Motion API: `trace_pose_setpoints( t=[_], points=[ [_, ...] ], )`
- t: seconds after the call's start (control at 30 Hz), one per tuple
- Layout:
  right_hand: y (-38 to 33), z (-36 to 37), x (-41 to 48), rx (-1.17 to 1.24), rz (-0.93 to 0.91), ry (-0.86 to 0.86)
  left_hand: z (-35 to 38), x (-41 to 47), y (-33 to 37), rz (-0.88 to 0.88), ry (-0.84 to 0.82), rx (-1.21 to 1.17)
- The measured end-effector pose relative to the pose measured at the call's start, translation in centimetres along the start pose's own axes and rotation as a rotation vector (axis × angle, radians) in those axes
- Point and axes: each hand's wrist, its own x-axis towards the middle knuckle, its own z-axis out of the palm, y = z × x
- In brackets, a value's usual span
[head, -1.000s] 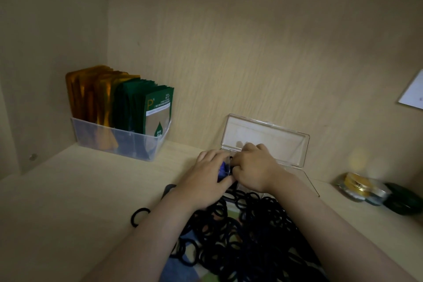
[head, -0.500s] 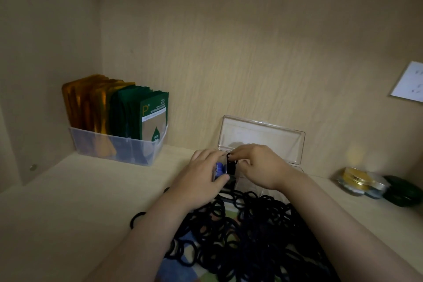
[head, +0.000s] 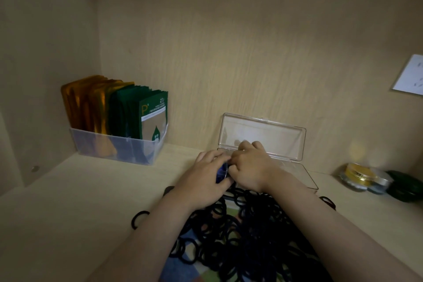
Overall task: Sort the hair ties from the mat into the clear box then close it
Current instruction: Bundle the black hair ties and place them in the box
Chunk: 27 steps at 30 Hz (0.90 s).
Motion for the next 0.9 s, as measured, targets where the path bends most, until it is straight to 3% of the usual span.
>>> trace_pose_setpoints(
  t=[0.17, 0.4, 0.73, 0.9],
  points=[
    [0.7, -1.0, -0.5, 0.185, 0.01, 0.003, -0.3, 0.0, 0.0, 0.0, 0.012, 0.006],
    [1.8, -3.1, -4.9, 0.534, 0.061, 0.268, -2.2, -0.6, 1.2, 0.04, 0.152, 0.09],
    [1.6, -1.4, -10.0, 0.161, 0.048, 0.067, -1.5, -2.2, 4.7, -0.025, -0.26, 0.12],
    [1.5, 0.3, -9.9, 0.207, 0.056, -0.096, -0.4, -2.3, 4.9, -0.034, -0.346, 0.175]
  ],
)
